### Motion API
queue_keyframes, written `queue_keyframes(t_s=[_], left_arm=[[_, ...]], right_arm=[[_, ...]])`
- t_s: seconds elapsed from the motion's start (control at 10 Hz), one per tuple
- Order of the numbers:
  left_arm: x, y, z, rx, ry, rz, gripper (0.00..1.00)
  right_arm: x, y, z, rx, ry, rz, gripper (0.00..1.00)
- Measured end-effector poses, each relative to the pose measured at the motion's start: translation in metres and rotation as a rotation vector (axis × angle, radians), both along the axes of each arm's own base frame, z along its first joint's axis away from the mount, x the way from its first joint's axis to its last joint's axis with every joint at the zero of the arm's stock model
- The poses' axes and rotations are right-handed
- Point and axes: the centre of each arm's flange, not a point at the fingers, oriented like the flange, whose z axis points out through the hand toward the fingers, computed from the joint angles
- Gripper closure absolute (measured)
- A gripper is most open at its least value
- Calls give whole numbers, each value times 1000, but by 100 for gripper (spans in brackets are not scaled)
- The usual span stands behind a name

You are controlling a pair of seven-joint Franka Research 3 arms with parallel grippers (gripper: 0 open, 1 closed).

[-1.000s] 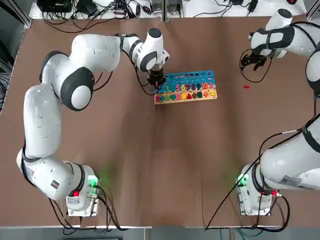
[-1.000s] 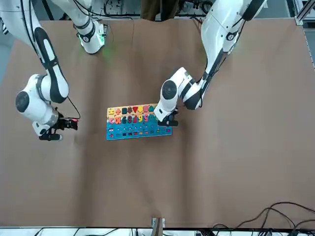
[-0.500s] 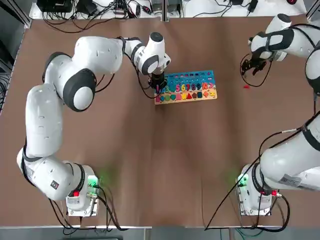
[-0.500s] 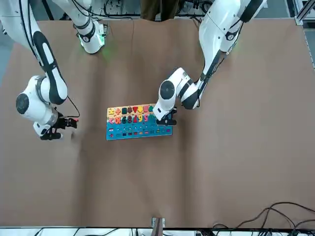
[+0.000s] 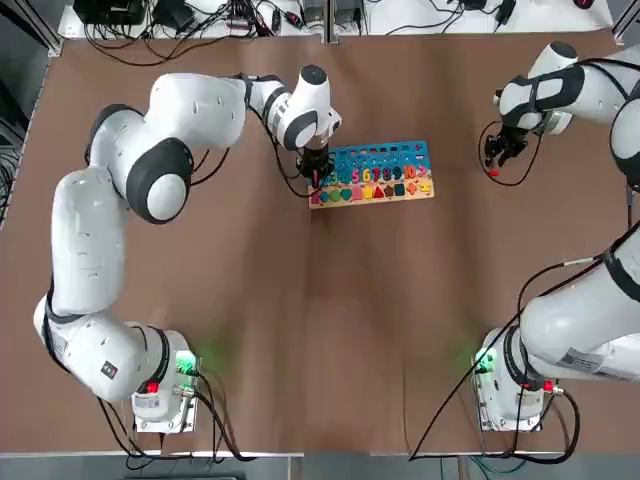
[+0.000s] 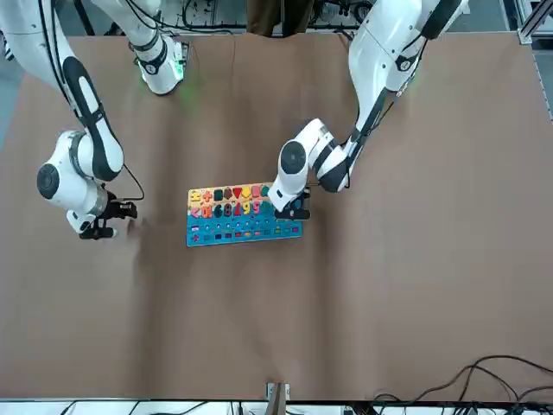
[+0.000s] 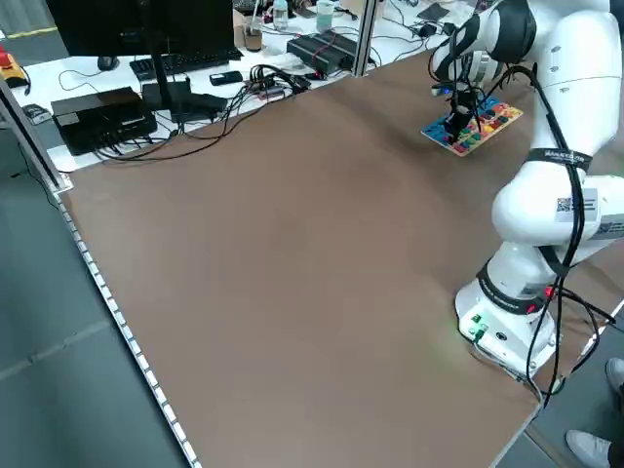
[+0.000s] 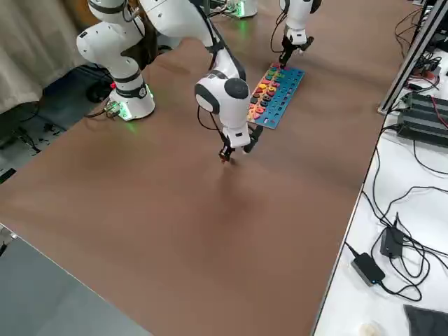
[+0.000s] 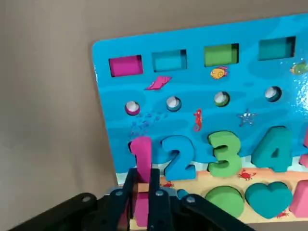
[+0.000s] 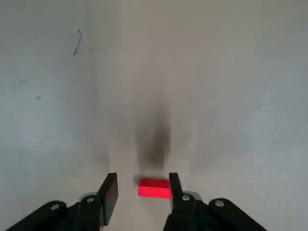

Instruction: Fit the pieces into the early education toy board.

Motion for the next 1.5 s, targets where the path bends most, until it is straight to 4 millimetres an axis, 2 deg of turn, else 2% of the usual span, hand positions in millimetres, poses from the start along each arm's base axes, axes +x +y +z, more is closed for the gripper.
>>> queue_keyframes(t_s=[0.5,1.0,1.5], left_arm=[[0,0,0,1,0,3,87],[0,0,-1,6,0,34,87],[-1,0,-1,9,1,49,87]], right_arm=[[-2,-5,-1,-4,-1,-13,48],[-16,-2,-13,-19,-40,-52,48],[-20,-2,4,-34,-116,-62,48]])
